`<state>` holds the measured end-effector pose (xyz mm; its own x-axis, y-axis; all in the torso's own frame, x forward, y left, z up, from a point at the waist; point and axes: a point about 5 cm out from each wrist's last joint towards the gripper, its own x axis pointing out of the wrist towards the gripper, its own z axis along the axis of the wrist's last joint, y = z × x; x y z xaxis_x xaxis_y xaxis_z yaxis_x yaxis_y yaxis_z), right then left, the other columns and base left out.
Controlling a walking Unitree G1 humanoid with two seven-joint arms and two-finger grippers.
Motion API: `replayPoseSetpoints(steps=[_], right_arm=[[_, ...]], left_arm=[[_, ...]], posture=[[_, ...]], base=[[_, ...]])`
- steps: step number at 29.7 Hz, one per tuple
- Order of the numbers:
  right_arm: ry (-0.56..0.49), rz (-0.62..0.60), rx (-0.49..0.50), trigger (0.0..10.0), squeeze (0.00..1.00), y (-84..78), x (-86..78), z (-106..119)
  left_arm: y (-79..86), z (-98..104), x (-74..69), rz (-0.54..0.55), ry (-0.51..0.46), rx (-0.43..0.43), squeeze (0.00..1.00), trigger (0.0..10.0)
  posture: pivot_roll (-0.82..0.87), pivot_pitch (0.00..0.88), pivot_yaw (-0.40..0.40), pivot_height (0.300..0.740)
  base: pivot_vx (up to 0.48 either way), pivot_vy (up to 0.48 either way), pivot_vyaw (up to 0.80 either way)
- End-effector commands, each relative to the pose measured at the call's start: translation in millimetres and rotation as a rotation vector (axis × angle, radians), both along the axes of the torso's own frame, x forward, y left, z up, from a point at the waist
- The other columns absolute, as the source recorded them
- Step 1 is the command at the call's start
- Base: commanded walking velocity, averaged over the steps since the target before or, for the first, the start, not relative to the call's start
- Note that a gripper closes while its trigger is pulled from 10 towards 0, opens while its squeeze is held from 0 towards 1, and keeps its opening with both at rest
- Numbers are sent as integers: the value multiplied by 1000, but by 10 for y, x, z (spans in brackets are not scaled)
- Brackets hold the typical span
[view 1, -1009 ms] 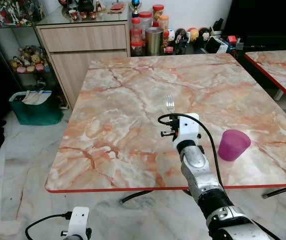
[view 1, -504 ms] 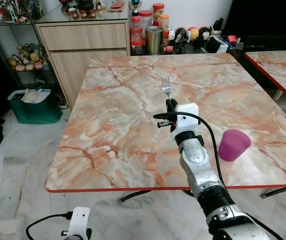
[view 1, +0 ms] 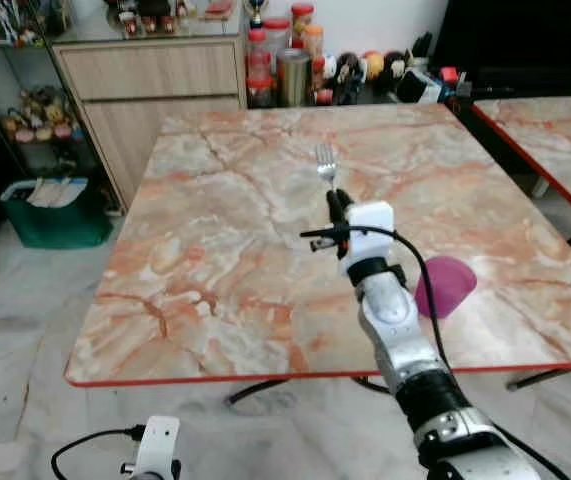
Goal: Setting the table
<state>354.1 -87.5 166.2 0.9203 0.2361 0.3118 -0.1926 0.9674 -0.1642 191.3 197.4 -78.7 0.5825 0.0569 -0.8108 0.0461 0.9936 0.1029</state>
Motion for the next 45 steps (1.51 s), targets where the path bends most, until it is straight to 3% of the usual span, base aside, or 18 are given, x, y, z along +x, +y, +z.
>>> replayPoseSetpoints(steps=[1,26,45], right_arm=[[-63,19,14,10000,0,43,-5,148],[-113,29,2,10000,0,59,-42,253],[-32,37,-64,10000,0,64,-44,98]], left_arm=[[2,-15,-24,1,21,5,0,10000],[-18,-27,-42,9,27,-2,0,10000],[-29,-39,-63,4,32,-5,0,10000]], posture=[[32,0,-4,736],[29,0,-6,736],[23,0,-4,736]], base=[[0,-386,0],[0,-386,0],[0,-385,0]])
